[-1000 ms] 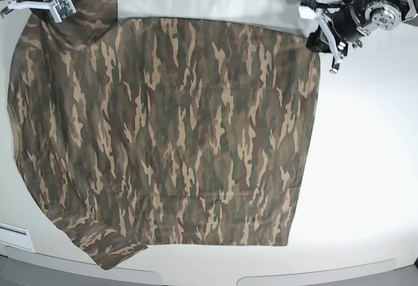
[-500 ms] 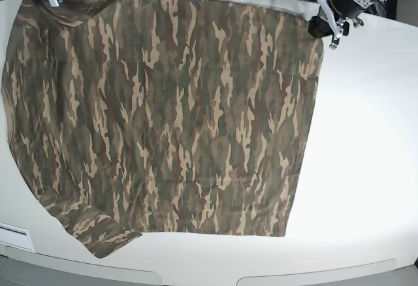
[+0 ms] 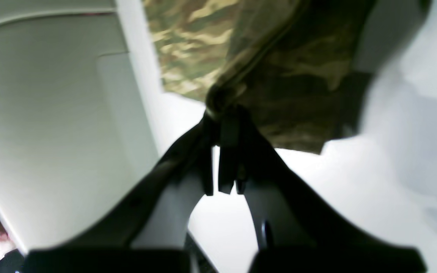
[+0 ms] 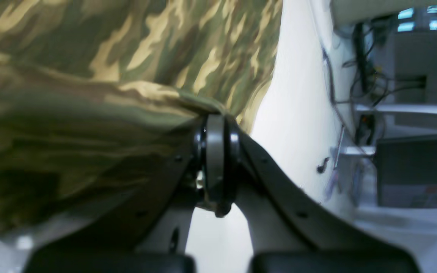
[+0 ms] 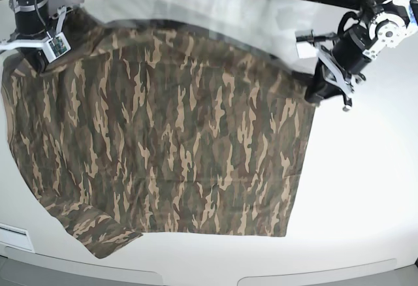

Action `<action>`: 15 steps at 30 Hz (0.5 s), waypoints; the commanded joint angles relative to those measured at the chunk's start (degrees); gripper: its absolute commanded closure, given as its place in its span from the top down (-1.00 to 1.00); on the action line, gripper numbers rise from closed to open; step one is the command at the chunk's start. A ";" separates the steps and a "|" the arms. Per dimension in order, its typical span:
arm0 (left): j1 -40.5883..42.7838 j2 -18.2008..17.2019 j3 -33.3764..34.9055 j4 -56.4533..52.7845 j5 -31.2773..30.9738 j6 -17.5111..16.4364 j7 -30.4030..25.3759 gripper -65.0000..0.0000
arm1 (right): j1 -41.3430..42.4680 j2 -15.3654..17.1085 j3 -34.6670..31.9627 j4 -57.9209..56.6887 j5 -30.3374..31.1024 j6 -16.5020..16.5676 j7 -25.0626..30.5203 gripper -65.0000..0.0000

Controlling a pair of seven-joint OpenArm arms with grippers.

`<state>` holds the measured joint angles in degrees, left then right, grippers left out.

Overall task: Fold the T-shirt properly
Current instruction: 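Lift the grasped edge with both grippers and pull it over the shirt, then lay the lifted fabric down across the shirt with both grippers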

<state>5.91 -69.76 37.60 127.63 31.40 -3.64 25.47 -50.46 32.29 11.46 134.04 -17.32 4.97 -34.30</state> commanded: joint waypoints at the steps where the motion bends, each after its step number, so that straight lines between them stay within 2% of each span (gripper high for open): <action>1: -1.22 -0.81 -1.11 0.11 0.33 0.92 0.00 -1.00 | 0.55 1.31 1.05 0.96 -0.72 -0.81 1.16 -1.00; 5: -3.87 -0.46 -1.81 -2.75 -2.60 0.90 -1.86 -1.00 | 4.22 4.61 2.34 0.76 -0.24 -0.92 1.64 -1.00; 8: -5.05 0.33 -1.81 -6.03 -2.60 0.92 -3.80 -1.00 | 7.13 6.97 2.47 -1.97 3.67 -0.87 2.58 -1.00; 15: -7.04 5.35 -1.81 -11.78 -3.43 2.21 -6.23 -1.00 | 14.91 7.87 2.47 -6.86 11.50 3.54 4.81 -1.00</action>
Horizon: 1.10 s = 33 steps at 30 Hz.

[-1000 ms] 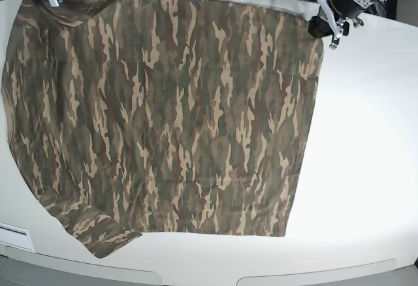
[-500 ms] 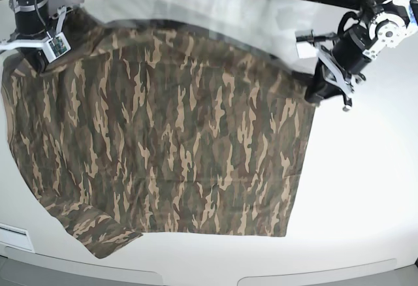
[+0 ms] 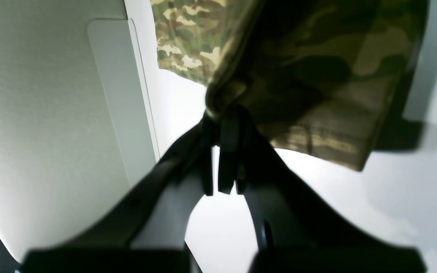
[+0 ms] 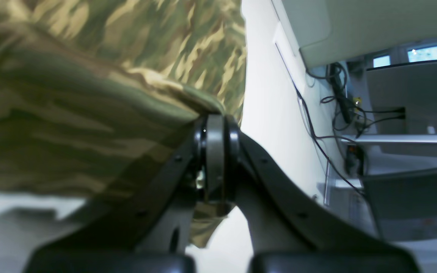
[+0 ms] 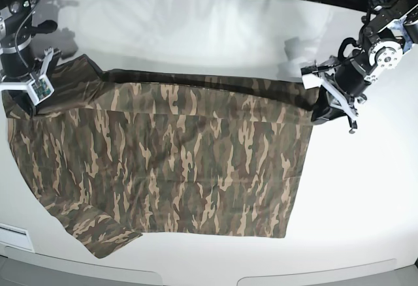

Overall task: Fold the T-shirt properly
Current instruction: 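Lay the lifted fabric down across the shirt with both grippers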

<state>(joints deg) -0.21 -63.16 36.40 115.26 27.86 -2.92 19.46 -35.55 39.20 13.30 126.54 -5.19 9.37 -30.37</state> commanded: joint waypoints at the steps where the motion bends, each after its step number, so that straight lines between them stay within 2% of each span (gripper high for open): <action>1: -1.38 -0.55 -0.61 0.28 -0.70 1.46 -0.17 -1.00 | 0.90 0.96 0.63 -0.15 0.13 -0.11 1.07 -1.00; 6: -1.73 1.75 -0.63 -0.72 -1.42 1.46 -0.17 -1.00 | 4.87 0.94 0.61 -3.85 3.98 2.58 1.90 -1.00; 9: -1.73 2.71 -0.63 -1.90 -1.42 1.46 -0.26 -1.00 | 7.39 0.98 0.61 -6.03 4.59 2.71 2.36 -1.00; 11: -1.75 3.28 -0.63 -2.93 -1.40 1.46 -0.26 -1.00 | 9.09 0.96 0.61 -7.54 7.26 2.95 2.32 -1.00; 15: -1.90 4.33 -0.63 -4.48 -1.42 1.44 -1.73 -1.00 | 12.07 0.96 0.57 -9.73 12.39 7.23 2.36 -1.00; 21: -4.83 6.03 -0.63 -7.56 -1.97 0.76 -1.99 -1.00 | 14.60 0.96 0.57 -11.43 13.40 7.61 2.38 -1.00; 24: -6.47 6.73 -0.63 -8.11 -4.52 0.59 -2.14 -1.00 | 15.93 0.94 0.57 -12.35 15.56 7.72 2.80 -1.00; 27: -7.96 7.67 -0.63 -8.15 -6.16 1.77 -2.10 -1.00 | 18.69 0.96 0.57 -13.46 15.89 6.19 4.37 -1.00; 28: -8.26 7.91 -0.63 -8.15 -6.19 3.45 -1.86 -1.00 | 19.63 0.98 0.57 -13.86 15.87 4.85 4.92 -0.85; 29: -8.41 7.96 -0.66 -8.15 -6.60 6.45 -1.64 -1.00 | 20.44 0.98 0.57 -14.19 15.89 3.45 4.92 -0.58; 31: -8.35 8.09 -0.63 -8.15 -11.54 13.68 -0.92 -0.85 | 20.96 0.96 0.57 -14.21 15.98 1.90 4.42 -0.11; 32: -8.20 8.11 -0.63 -8.13 -14.97 16.39 0.26 -0.80 | 20.92 0.94 0.57 -14.21 16.11 2.10 4.00 0.00; 33: -8.04 8.09 -0.63 -8.13 -17.59 17.84 1.49 -0.80 | 20.92 0.96 0.57 -14.23 17.38 2.64 3.21 0.02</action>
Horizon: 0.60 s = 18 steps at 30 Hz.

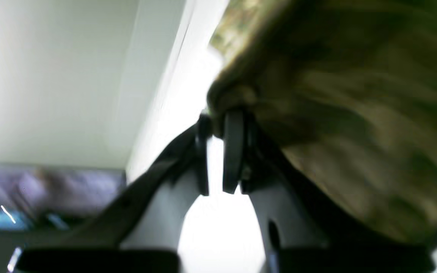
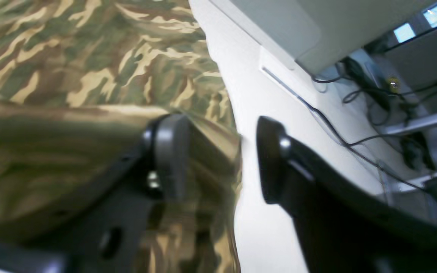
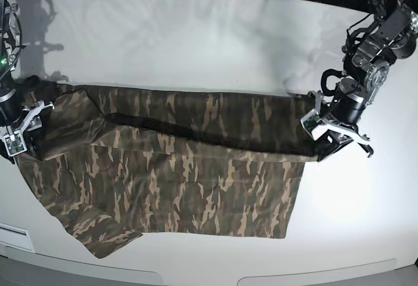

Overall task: Fold the T-shirt properly
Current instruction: 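Lay the lifted fabric down across the shirt with both grippers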

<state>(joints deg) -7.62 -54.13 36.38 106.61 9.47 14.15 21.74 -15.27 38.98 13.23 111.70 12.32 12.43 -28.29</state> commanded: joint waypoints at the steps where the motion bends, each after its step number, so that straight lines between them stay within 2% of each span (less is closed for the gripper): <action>1: -0.50 -0.94 -0.61 0.52 -0.63 1.16 0.74 -0.80 | 0.63 1.18 0.63 0.63 1.40 0.17 0.37 0.02; 3: -0.33 -0.94 -0.61 0.52 -0.50 0.87 2.67 -0.80 | 0.63 1.01 0.63 0.63 3.85 1.70 -1.14 -0.03; 4: -0.17 -0.94 -0.61 0.52 -0.33 0.92 2.69 -0.84 | 0.61 0.98 0.63 0.63 4.81 2.21 -1.44 -0.19; 6: -0.17 -0.94 -0.61 0.52 0.09 0.90 2.64 -1.00 | 0.63 0.83 0.63 0.63 5.95 2.56 -2.14 -0.83; 7: -0.17 -0.94 -0.61 0.52 0.11 0.90 2.49 -1.00 | 0.63 0.79 0.63 0.63 6.54 2.49 -2.54 -1.00; 11: -0.22 0.00 -0.61 0.52 0.07 0.28 0.22 -1.00 | 0.52 0.68 0.63 0.61 7.43 2.40 -2.60 -1.00; 12: -0.39 0.61 -0.61 0.50 -0.09 -1.03 -0.94 -1.00 | 0.52 0.68 0.63 0.61 7.45 2.40 -2.60 -1.00; 18: -4.28 6.60 -0.61 -4.44 -3.65 -14.45 -3.74 -1.00 | 1.68 0.68 -1.95 -6.84 7.61 4.24 -2.45 -1.00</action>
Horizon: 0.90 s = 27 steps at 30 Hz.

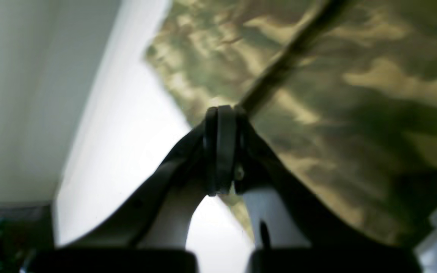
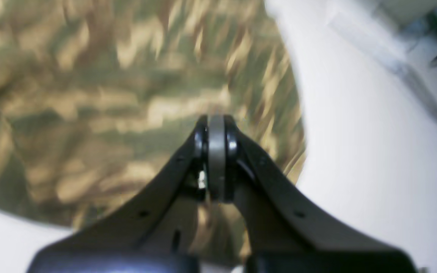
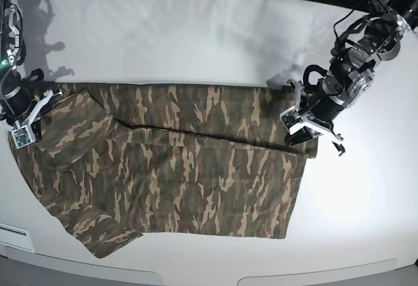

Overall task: Fold the T-shirt properly
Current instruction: 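Lay the lifted fabric down across the shirt with both grippers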

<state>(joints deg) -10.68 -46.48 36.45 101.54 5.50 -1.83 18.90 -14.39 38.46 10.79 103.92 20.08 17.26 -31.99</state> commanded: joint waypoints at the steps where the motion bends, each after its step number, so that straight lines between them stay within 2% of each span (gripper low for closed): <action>1: -2.40 0.20 -0.68 -1.05 -0.02 -0.20 -1.14 -1.00 | 1.40 1.22 -0.22 -0.98 0.31 -0.15 1.25 -1.00; 5: -4.92 4.20 -0.68 -6.67 -3.17 -5.35 -0.90 -1.00 | 4.92 1.20 -3.10 -7.93 2.60 3.21 0.98 -1.00; 8: -4.87 5.77 -0.50 -9.99 -4.35 -11.28 -0.94 -1.00 | 7.17 1.20 -6.08 -12.20 2.60 3.58 -1.36 -1.00; 12: -4.90 7.32 -0.44 -14.40 -4.81 -16.94 -0.81 -1.00 | 7.69 1.22 -9.38 -14.78 2.64 3.56 -5.22 -1.00; 16: -4.87 7.56 -0.44 -16.57 -6.69 -19.78 1.57 -1.00 | 6.49 1.25 -10.10 -14.78 2.64 3.58 -7.13 -1.00; 20: -4.35 7.50 -0.44 -16.46 -8.28 -21.40 6.62 -1.00 | 6.32 1.25 -10.10 -14.78 2.60 3.58 -9.44 -1.00; 27: -2.56 7.08 -0.46 -13.64 -11.69 -24.20 11.02 -1.00 | 6.29 1.42 -9.99 -14.67 2.45 3.61 -13.75 -1.00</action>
<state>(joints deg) -14.11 -38.44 35.53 88.20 -6.44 -23.22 25.36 -8.32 38.68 0.47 88.92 22.79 20.80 -43.53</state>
